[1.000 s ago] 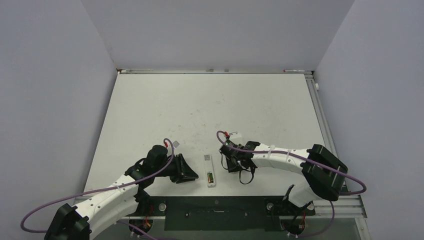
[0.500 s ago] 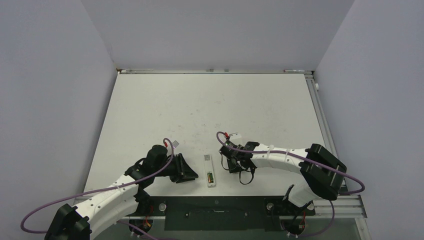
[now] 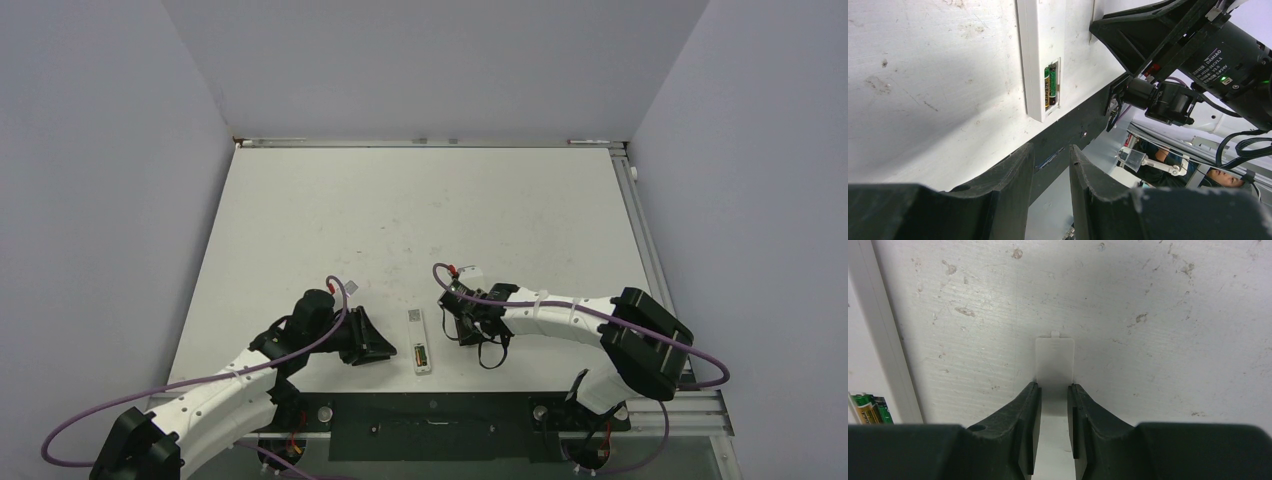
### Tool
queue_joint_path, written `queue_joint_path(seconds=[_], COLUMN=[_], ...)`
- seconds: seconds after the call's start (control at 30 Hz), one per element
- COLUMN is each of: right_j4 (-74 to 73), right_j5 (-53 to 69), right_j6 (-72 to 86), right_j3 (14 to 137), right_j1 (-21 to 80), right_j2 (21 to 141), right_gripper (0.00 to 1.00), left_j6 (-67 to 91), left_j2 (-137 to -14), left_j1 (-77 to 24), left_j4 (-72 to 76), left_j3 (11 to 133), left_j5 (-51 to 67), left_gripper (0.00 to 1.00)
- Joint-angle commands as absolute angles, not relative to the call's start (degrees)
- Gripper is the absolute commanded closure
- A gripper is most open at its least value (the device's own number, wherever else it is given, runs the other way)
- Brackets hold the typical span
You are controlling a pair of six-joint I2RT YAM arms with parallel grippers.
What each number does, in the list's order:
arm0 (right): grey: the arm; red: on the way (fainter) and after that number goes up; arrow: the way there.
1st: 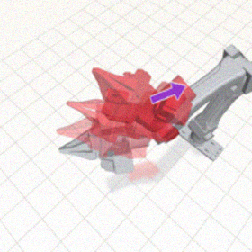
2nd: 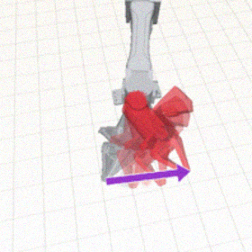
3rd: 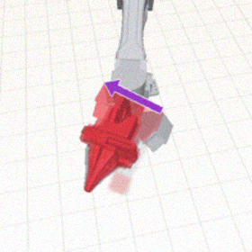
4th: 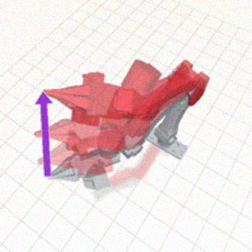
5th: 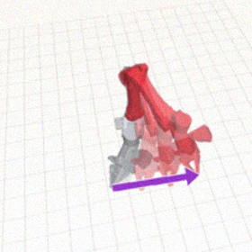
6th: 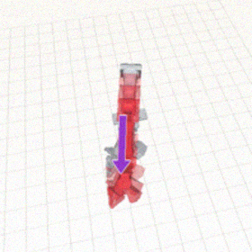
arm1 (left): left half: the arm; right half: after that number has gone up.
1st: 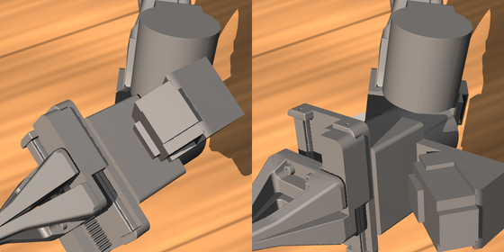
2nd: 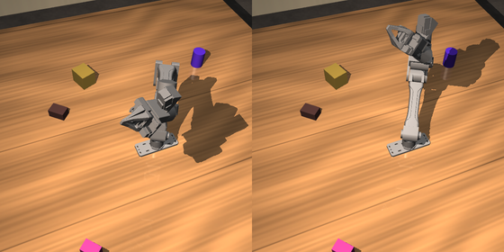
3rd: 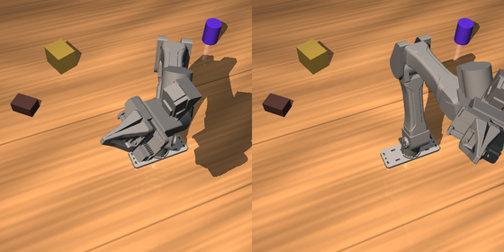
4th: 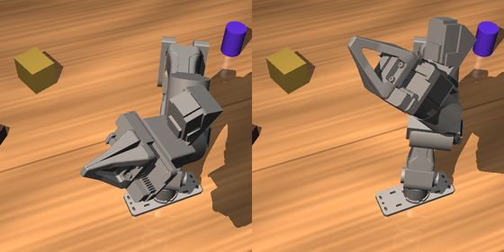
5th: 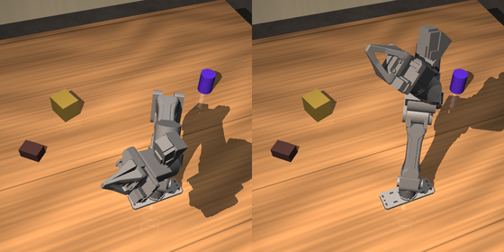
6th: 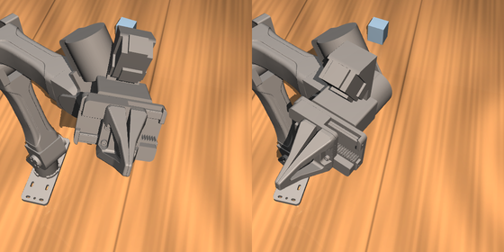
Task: Load the batteries into the remote control
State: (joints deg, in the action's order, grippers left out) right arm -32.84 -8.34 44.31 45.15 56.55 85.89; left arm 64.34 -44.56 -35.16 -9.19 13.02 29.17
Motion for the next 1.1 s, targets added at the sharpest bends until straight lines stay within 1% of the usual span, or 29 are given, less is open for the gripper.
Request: queue_joint_path(seconds=[0.0, 0.27, 0.7, 1.07], right_j4=[-33.9, -36.4, -37.6, -41.0], right_j5=[-9.5, -11.6, -12.1, -13.6], right_j6=[44.4, 45.1, 46.6, 52.3], right_j3=[46.1, 47.7, 48.7, 54.7], right_j1=[56.2, 56.9, 58.5, 66.2], right_j2=[86.2, 84.8, 83.2, 82.9], right_gripper=[0.84, 0.91, 0.91, 0.91], left_j6=[64.4, 64.4, 64.4, 62.3], left_j2=[-44.9, -45.0, -44.8, -43.6], left_j1=[-34.8, -34.7, -34.5, -34.1], left_j4=[-6.1, -6.0, -5.8, -8.7], left_j3=[15.5, 15.6, 15.1, 17.1], left_j5=[29.9, 30.0, 30.0, 30.8], left_gripper=[0.71, 0.71, 0.71, 0.71])
